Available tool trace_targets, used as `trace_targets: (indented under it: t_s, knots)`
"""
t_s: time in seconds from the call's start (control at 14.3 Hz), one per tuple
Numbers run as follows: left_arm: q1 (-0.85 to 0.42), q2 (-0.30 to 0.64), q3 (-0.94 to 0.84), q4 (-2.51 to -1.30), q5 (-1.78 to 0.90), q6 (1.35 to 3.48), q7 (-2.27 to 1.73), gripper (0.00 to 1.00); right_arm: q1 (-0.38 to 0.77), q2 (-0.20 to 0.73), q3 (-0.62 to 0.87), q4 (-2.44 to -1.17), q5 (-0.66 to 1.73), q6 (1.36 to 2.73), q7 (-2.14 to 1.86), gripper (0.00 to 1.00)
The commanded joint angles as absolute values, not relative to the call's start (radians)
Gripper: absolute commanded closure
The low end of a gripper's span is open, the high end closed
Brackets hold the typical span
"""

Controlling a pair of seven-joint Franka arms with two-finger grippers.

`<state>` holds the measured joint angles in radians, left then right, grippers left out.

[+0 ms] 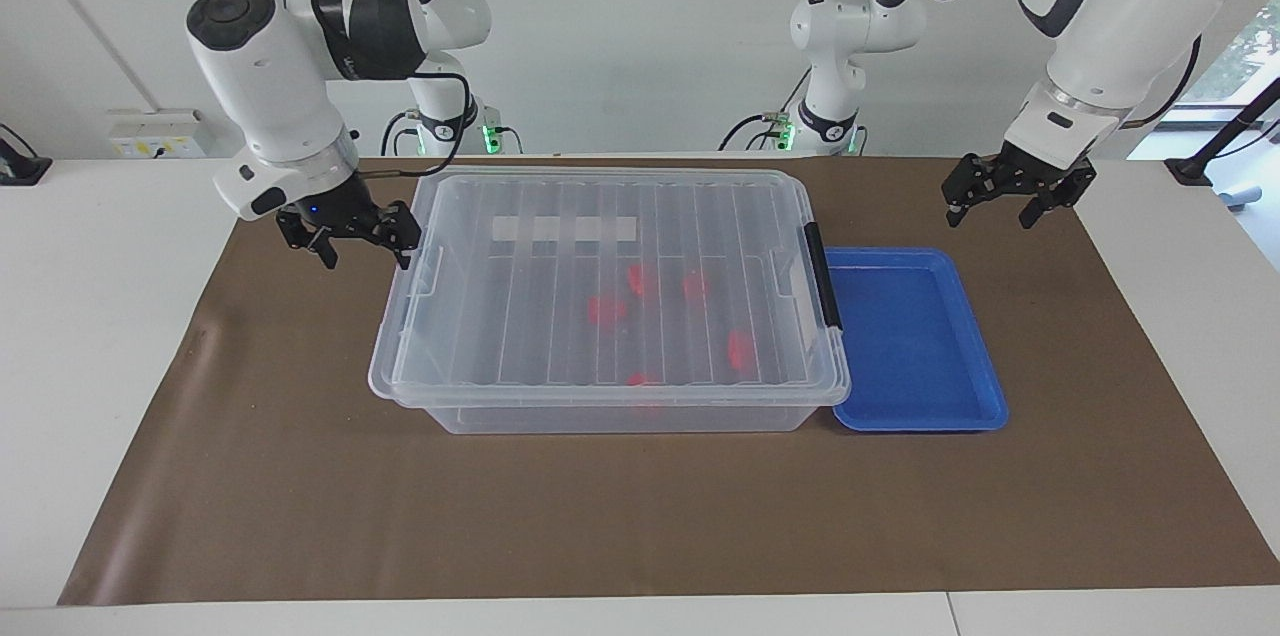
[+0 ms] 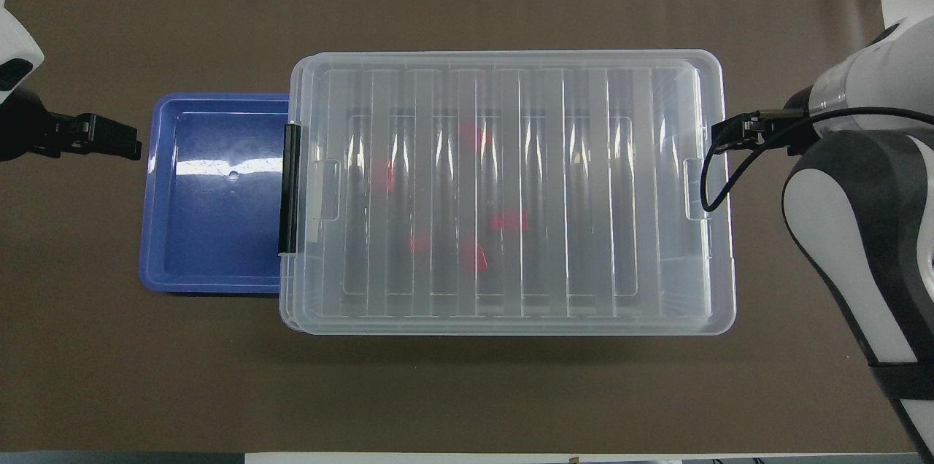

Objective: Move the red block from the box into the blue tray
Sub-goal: 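Lower the right gripper onto the lid edge farthest from the tray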

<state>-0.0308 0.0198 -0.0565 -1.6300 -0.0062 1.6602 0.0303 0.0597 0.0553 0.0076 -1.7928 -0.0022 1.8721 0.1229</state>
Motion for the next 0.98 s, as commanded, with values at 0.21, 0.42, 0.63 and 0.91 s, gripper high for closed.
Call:
trace_targets:
  t_s: [0.21,0.42,0.63,0.91]
  knots:
    - [-0.021,-0.002,-0.057,-1.649,-0.02,1.658,0.041,0.0,0.058,0.072,0.011,-1.839,0.006,1.93,0.207,0.0]
    - [-0.021,-0.002,-0.057,-1.649,-0.02,1.658,0.041,0.0,0.058,0.054,0.011,-1.894,0.006,1.959,0.198,0.0]
    - [-0.021,-0.002,-0.057,-1.649,-0.02,1.658,0.041,0.0,0.054,0.043,0.011,-1.919,0.005,1.957,0.17,0.0]
    - [-0.021,-0.002,-0.058,-1.649,-0.02,1.658,0.041,0.0,0.044,0.029,0.011,-1.954,0.005,1.963,0.16,0.0]
